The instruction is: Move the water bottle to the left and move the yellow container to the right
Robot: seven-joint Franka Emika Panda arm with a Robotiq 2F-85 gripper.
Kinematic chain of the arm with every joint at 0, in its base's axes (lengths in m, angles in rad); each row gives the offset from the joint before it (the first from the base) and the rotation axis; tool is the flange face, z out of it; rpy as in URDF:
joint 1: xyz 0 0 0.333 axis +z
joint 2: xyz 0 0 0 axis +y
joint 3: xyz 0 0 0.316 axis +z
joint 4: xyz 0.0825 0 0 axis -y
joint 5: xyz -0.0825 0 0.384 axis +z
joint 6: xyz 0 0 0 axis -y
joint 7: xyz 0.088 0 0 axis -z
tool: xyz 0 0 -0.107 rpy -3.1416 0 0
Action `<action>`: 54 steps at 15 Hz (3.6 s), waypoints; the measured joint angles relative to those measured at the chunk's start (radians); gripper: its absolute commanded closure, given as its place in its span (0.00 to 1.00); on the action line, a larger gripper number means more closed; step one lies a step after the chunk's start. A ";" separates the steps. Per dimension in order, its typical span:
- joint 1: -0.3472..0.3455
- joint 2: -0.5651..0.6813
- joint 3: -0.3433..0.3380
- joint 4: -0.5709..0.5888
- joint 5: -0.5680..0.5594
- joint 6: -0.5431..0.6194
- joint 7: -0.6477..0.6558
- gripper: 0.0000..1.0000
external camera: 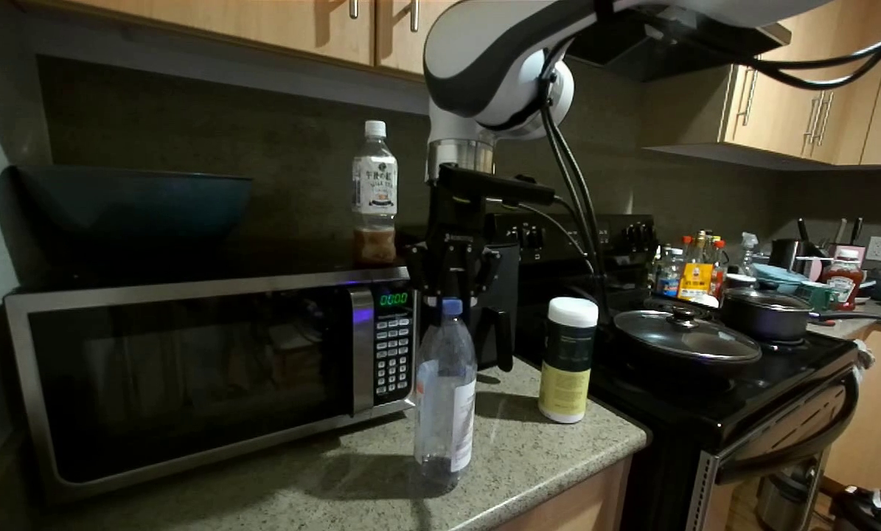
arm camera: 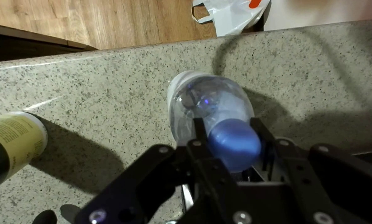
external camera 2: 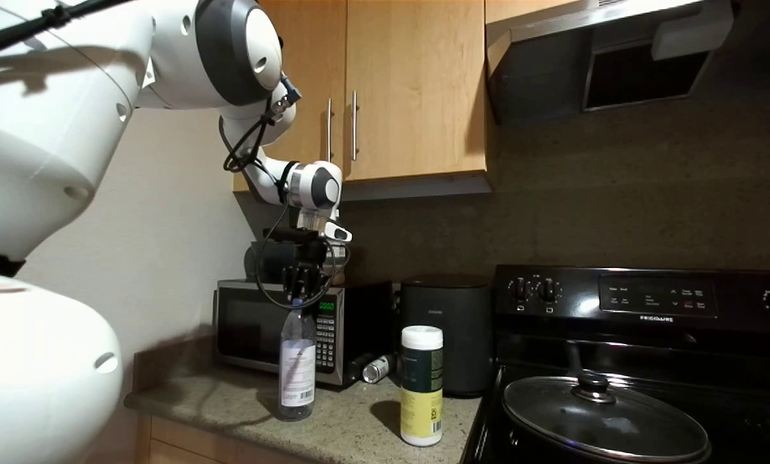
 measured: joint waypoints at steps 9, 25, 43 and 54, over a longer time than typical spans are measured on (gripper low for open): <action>-0.025 -0.008 -0.055 0.000 -0.009 0.002 0.070 0.86; -0.055 -0.009 -0.098 -0.028 -0.034 0.005 0.123 0.86; -0.051 -0.042 -0.075 -0.031 -0.042 0.039 0.123 0.00; -0.037 -0.138 -0.054 -0.032 -0.081 0.038 0.189 0.00</action>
